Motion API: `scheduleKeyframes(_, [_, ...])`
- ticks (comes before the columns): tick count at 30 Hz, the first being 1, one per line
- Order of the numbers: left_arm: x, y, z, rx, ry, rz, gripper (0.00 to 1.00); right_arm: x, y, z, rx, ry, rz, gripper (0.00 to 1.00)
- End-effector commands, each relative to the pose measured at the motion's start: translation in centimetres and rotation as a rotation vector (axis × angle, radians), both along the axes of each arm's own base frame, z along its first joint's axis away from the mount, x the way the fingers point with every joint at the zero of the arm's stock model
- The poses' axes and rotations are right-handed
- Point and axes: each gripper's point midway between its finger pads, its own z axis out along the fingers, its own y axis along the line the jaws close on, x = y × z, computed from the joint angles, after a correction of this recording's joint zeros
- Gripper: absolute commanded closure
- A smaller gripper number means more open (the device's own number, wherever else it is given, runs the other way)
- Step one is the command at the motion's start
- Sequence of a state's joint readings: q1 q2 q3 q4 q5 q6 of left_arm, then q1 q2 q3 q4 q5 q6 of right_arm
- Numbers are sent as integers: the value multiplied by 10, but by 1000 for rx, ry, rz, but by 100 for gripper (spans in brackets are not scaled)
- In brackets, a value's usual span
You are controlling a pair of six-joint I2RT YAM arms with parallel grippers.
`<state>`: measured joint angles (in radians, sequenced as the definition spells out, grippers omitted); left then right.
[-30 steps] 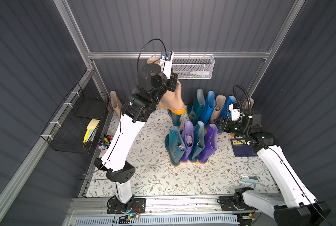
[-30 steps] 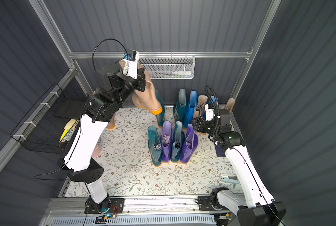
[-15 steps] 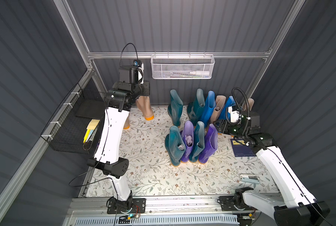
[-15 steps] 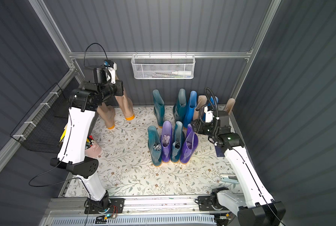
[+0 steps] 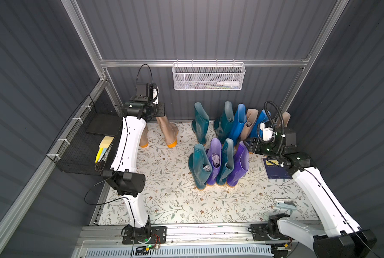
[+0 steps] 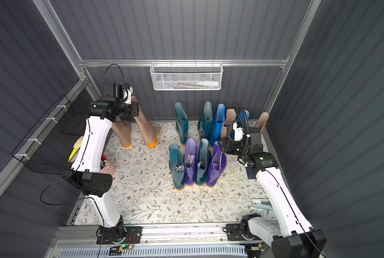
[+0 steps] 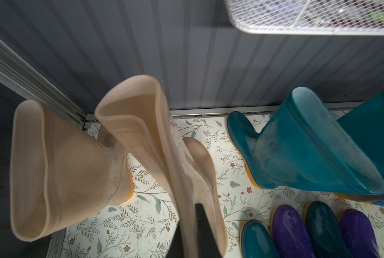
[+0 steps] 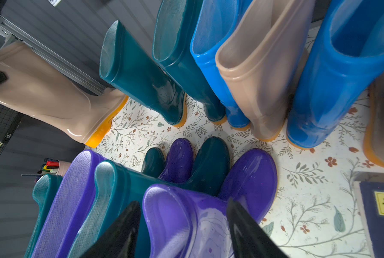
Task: Match and arrange rain boots in pairs
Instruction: Place the rain boot at the corner of the board.
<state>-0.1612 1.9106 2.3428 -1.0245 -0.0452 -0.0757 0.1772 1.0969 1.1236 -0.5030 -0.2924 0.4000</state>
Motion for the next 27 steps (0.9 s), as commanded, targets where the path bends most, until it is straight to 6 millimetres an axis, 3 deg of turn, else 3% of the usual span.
scheduleKeyframes(1, [18, 8, 23, -11, -114, 7, 100, -2, 2, -4, -3, 9, 17, 35])
scheduleKeyframes(11, [48, 28, -12, 68, -116, 74, 100, 0, 2, -7, 1, 12, 15, 35])
scheduleKeyframes(27, [92, 61, -30, 210, -161, 171, 100, 0, 2, -5, -4, 7, 17, 35])
